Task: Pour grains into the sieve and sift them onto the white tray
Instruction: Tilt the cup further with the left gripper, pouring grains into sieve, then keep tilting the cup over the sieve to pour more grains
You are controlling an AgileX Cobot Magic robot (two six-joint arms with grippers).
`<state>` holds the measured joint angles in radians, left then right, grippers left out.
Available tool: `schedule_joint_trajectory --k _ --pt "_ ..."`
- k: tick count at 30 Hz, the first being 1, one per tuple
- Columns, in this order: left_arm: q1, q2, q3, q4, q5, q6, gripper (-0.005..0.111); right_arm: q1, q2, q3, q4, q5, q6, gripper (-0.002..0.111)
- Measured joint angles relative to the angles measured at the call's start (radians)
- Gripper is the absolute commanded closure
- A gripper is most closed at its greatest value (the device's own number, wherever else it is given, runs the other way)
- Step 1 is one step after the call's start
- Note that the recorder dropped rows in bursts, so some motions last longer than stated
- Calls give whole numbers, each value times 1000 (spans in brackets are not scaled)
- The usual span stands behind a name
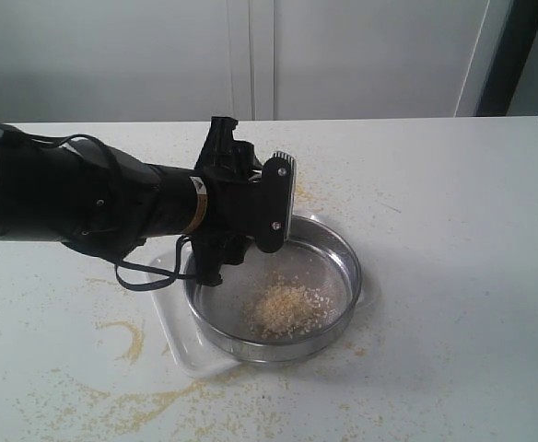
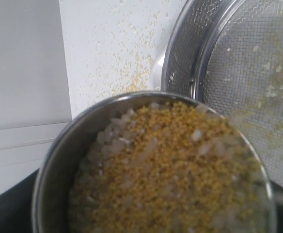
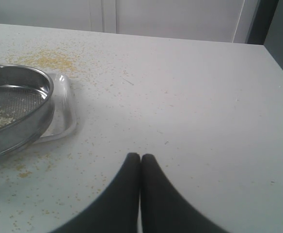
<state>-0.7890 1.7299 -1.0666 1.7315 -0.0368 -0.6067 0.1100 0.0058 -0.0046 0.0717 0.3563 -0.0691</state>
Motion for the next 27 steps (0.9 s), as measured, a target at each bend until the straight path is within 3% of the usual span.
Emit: schedule_joint_trajectory --k 27 --pt "0 71 -9 0 118 66 107 0 0 0 0 0 0 108"
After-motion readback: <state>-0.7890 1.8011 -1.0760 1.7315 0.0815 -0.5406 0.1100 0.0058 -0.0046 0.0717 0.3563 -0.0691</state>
